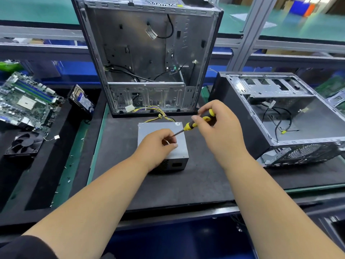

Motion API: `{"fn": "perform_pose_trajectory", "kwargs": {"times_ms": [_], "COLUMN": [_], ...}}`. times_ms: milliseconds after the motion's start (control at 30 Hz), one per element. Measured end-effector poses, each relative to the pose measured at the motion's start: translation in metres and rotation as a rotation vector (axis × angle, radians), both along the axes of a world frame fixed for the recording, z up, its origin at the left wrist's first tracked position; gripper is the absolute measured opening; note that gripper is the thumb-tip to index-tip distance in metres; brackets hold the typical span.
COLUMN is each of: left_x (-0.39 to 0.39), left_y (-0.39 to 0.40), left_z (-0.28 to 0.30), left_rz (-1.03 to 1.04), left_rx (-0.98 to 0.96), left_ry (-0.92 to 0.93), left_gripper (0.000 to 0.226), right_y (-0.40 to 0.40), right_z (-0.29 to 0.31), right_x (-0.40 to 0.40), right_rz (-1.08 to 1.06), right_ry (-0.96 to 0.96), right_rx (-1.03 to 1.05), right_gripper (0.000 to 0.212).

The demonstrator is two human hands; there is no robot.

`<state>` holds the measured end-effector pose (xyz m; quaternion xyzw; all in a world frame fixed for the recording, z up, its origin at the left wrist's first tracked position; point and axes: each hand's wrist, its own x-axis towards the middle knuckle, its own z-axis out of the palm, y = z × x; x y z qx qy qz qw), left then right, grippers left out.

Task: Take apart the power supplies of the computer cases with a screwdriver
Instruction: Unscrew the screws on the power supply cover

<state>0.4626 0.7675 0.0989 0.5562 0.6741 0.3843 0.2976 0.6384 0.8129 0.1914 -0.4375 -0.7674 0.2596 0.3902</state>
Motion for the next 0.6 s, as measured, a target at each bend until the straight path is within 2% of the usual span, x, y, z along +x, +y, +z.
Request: {"fn": "perform_pose_trajectory", "kwargs": {"times_ms": [200,400,500,600], "left_x": [-0.049,-0.145,-0.192,-0.226], "left_y": [-0.020,-0.066,-0.089,-0.107], "left_z": [0.012,0.000,-0.011,-0.020], "left_rz": [0.152,0.435,0.588,0.642], "left_rx": [0.112,0.032,-0.121,-0.214], "left_ry": [-0.276,-0.087,0.037,0.135], "left_gripper": [0.021,0.019,0.014,0.012], "right_y": [-0.007,-0.014,-0.021,-0.028], "right_z": [-0.008,-0.018,-0.021,-0.027], "right_x": [-0.030,-0.103,-0.144,-0.183], "right_rz": [-0.076,0.088,0.114,0.114], "right_ry": [0.161,0.406,0.387,0.312], "right_rx": [-0.379,-0.787,-0.881,-0.888], "right_gripper": [0.019,0.024,0.026,0.021]}}
